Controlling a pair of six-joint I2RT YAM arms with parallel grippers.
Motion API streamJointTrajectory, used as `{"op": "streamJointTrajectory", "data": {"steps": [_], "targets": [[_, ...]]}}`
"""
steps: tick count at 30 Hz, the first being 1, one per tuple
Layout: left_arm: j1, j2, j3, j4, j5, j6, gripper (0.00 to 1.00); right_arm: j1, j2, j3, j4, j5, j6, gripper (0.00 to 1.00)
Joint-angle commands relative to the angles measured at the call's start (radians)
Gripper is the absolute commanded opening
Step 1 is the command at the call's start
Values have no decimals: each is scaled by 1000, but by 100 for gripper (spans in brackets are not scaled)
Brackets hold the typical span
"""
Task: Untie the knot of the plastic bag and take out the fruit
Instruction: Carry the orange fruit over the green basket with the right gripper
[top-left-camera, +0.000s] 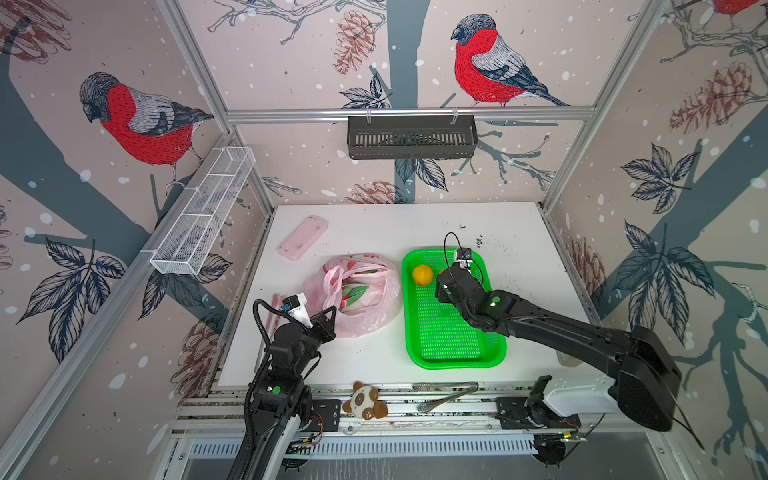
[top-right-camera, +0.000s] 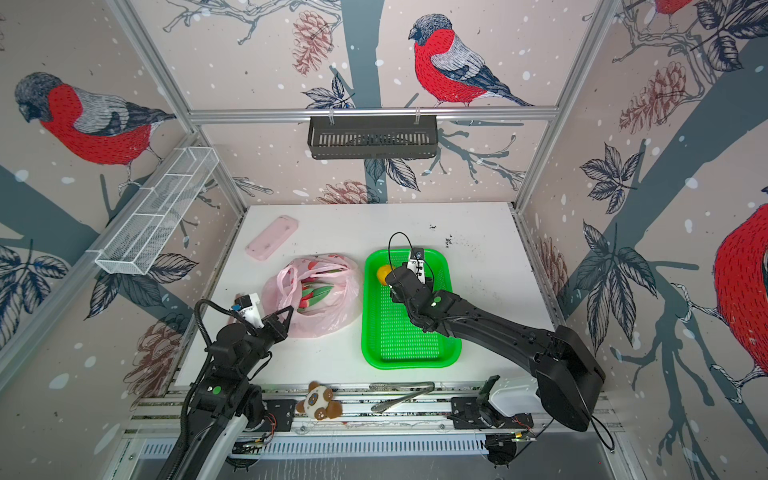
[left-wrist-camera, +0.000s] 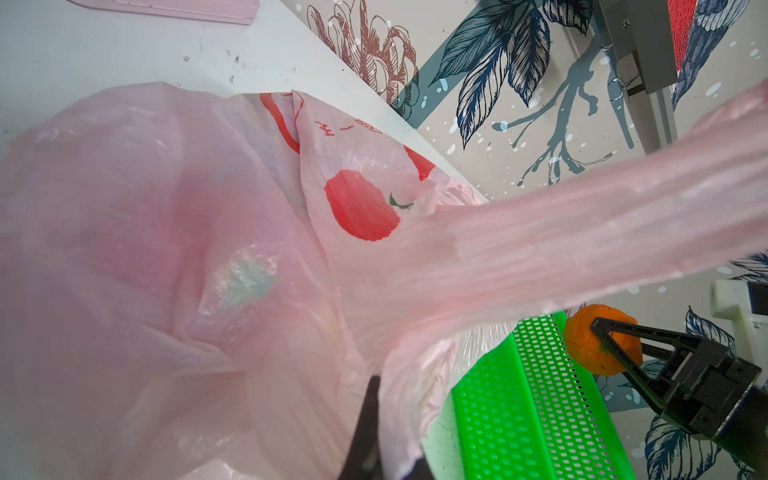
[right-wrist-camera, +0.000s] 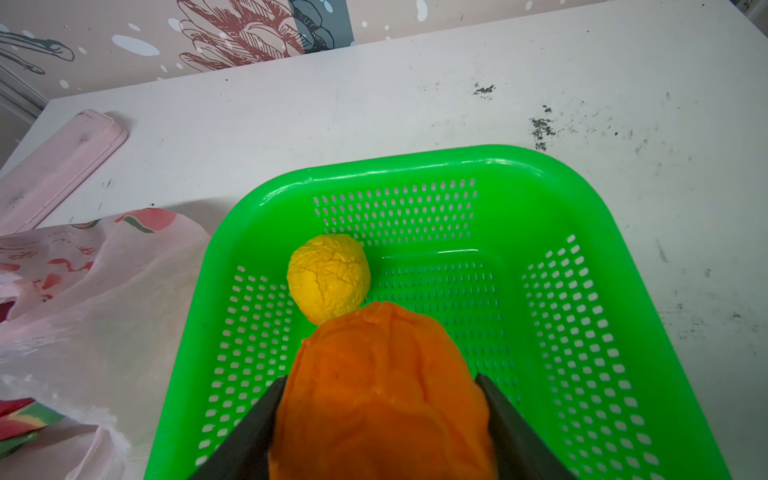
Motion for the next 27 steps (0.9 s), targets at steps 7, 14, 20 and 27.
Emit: {"op": "streamJointTrajectory", "data": {"steps": [7, 14, 20, 27], "targets": [[-2, 4, 8, 7, -5, 10, 0, -66, 50, -18, 79, -64, -39, 66], [-2, 7, 9, 7, -5, 9, 0, -112, 116, -22, 129, -108, -53, 65], [-3, 9, 10, 10, -4, 10, 0, -143, 167, -9, 154, -141, -64, 65], [-4, 8, 10, 11, -1, 11, 0, -173, 243, 6, 191, -165, -74, 65]]}}
